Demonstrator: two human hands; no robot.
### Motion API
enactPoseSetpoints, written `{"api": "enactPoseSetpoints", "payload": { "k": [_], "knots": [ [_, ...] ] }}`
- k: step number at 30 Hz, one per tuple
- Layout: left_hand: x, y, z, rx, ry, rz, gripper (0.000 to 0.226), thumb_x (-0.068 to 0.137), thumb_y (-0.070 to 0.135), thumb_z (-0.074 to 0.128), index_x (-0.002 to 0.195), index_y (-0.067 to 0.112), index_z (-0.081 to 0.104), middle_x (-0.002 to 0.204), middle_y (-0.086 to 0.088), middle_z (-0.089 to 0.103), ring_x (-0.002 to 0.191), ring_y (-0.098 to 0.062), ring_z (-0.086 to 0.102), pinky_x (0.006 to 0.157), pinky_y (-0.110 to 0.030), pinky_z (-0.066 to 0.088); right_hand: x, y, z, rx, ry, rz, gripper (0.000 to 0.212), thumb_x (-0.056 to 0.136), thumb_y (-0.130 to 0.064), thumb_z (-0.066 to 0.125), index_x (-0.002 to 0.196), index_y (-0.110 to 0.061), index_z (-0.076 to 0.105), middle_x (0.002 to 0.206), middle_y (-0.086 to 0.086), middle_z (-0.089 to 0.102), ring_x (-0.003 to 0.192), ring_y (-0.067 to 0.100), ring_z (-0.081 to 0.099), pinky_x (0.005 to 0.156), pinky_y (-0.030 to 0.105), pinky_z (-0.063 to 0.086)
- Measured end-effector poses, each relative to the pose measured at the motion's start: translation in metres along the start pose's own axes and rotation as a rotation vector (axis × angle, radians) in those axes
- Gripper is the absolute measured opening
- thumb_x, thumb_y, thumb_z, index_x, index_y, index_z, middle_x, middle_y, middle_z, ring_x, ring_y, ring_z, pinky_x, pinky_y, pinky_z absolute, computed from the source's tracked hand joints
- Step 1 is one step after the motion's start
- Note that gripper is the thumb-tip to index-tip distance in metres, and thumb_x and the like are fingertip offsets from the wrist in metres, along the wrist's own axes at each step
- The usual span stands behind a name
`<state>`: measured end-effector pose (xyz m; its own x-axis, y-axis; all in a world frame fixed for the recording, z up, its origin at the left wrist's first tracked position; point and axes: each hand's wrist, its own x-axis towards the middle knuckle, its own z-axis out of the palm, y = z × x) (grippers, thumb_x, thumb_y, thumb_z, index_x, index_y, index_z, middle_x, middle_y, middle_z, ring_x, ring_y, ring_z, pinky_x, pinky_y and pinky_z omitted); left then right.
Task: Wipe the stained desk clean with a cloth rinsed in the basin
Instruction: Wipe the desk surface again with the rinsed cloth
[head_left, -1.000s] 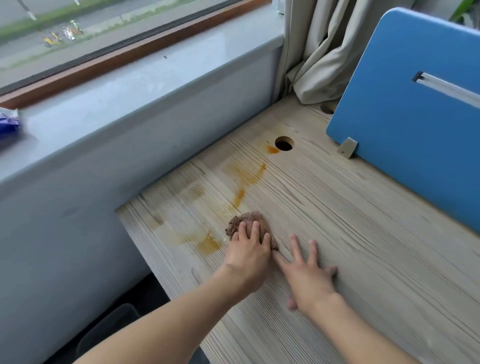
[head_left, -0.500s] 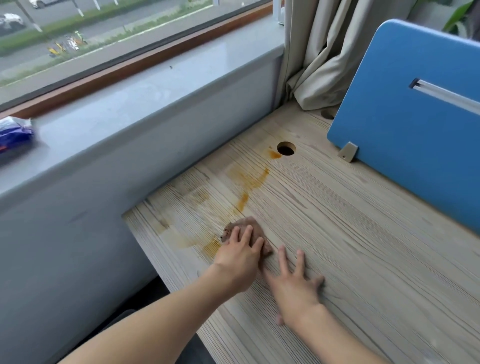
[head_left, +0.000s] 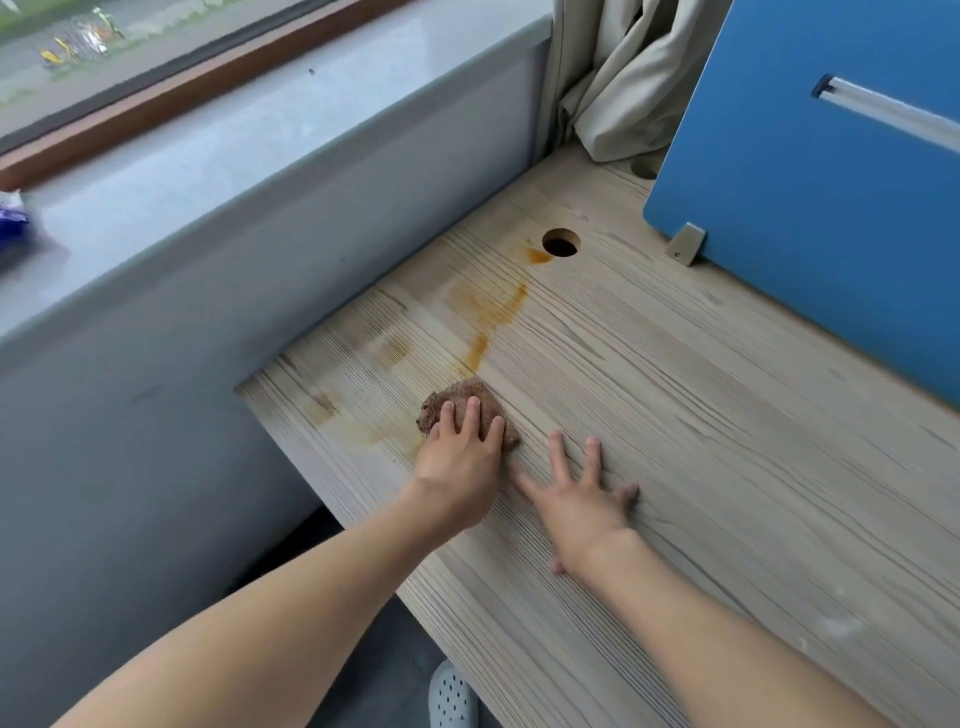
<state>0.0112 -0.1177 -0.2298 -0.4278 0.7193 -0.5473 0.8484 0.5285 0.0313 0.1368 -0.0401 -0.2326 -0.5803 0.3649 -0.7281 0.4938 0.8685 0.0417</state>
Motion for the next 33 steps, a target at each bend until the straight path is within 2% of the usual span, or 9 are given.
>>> {"api": "enactPoseSetpoints", "payload": {
  "k": [4, 8, 12, 16, 19, 22, 25, 28, 33],
  "knots": [
    [-0.016, 0.005, 0.012, 0.019, -0.021, 0.032, 0.075, 0.098, 0.017, 0.044, 0.16, 0.02, 0.001, 0.165, -0.013, -0.012, 0.151, -0.042, -0.006, 0.121, -0.048, 0.017, 0.0, 0.0, 0.0, 0.001, -0.006, 0.005, 0.119, 0.081, -0.032, 0.082, 0.152, -0.049, -0.012, 0.159, 0.012, -0.034, 0.144, 0.056, -0.02, 0.098, 0.082, 0.029],
    [0.0, -0.014, 0.007, -0.035, 0.044, 0.011, 0.073, 0.098, 0.016, 0.045, 0.16, 0.022, 0.005, 0.166, -0.011, -0.008, 0.152, -0.04, -0.004, 0.121, -0.049, 0.02, 0.0, 0.001, 0.001, 0.004, -0.003, -0.008, 0.121, 0.08, -0.033, 0.082, 0.152, -0.05, -0.014, 0.158, 0.013, -0.036, 0.143, 0.057, -0.02, 0.098, 0.082, 0.028],
    [-0.013, 0.003, 0.017, -0.032, 0.038, -0.029, 0.078, 0.097, 0.014, 0.047, 0.16, 0.018, 0.0, 0.166, -0.014, -0.012, 0.151, -0.043, -0.007, 0.123, -0.048, 0.015, -0.001, 0.001, 0.0, 0.002, 0.002, -0.008, 0.121, 0.08, -0.033, 0.082, 0.152, -0.049, -0.014, 0.159, 0.013, -0.035, 0.143, 0.057, -0.02, 0.098, 0.082, 0.029],
    [-0.02, -0.005, 0.025, -0.001, 0.061, 0.023, 0.077, 0.098, 0.015, 0.046, 0.16, 0.021, 0.0, 0.166, -0.012, -0.012, 0.151, -0.041, -0.008, 0.124, -0.048, 0.012, -0.001, 0.001, 0.0, 0.002, 0.008, -0.011, 0.12, 0.08, -0.035, 0.082, 0.152, -0.05, -0.013, 0.159, 0.013, -0.033, 0.143, 0.056, -0.02, 0.098, 0.082, 0.029],
    [-0.01, -0.022, 0.018, -0.066, 0.085, -0.022, 0.078, 0.097, 0.011, 0.046, 0.16, 0.025, 0.002, 0.166, -0.008, -0.011, 0.152, -0.038, -0.009, 0.123, -0.048, 0.015, -0.003, 0.001, 0.001, -0.025, 0.026, -0.027, 0.118, 0.084, -0.033, 0.078, 0.152, -0.045, -0.019, 0.159, 0.015, -0.034, 0.144, 0.054, -0.022, 0.103, 0.081, 0.021],
    [-0.022, -0.011, 0.024, -0.08, 0.063, -0.039, 0.078, 0.098, 0.012, 0.046, 0.16, 0.022, 0.0, 0.166, -0.009, -0.013, 0.151, -0.038, -0.011, 0.124, -0.046, 0.013, -0.009, -0.013, 0.005, -0.022, 0.002, -0.099, 0.109, 0.089, -0.019, 0.071, 0.155, -0.039, -0.013, 0.16, 0.013, -0.032, 0.145, 0.05, -0.024, 0.107, 0.08, 0.014],
    [-0.036, -0.011, 0.036, -0.025, 0.071, 0.009, 0.078, 0.098, 0.015, 0.046, 0.16, 0.023, -0.001, 0.166, -0.01, -0.014, 0.151, -0.038, -0.012, 0.123, -0.044, 0.01, -0.012, -0.03, 0.007, -0.031, -0.043, -0.115, 0.106, 0.088, -0.023, 0.074, 0.156, -0.039, -0.006, 0.159, 0.016, -0.034, 0.143, 0.054, -0.024, 0.106, 0.077, 0.021],
    [-0.025, -0.028, 0.03, -0.087, 0.093, -0.018, 0.074, 0.099, 0.014, 0.044, 0.16, 0.026, 0.005, 0.167, -0.006, -0.01, 0.152, -0.035, -0.008, 0.123, -0.044, 0.013, -0.013, -0.035, 0.008, -0.066, -0.027, -0.097, 0.105, 0.086, -0.023, 0.076, 0.155, -0.041, -0.002, 0.159, 0.019, -0.03, 0.143, 0.057, -0.021, 0.104, 0.077, 0.026],
    [-0.039, -0.018, 0.039, -0.1, 0.065, -0.031, 0.075, 0.097, 0.017, 0.046, 0.16, 0.02, 0.004, 0.166, -0.013, -0.01, 0.151, -0.041, -0.01, 0.124, -0.048, 0.009, -0.015, -0.036, 0.01, -0.097, 0.014, -0.085, 0.105, 0.088, -0.023, 0.074, 0.154, -0.043, -0.005, 0.16, 0.02, -0.028, 0.144, 0.057, -0.018, 0.104, 0.077, 0.028]
  ]
}}
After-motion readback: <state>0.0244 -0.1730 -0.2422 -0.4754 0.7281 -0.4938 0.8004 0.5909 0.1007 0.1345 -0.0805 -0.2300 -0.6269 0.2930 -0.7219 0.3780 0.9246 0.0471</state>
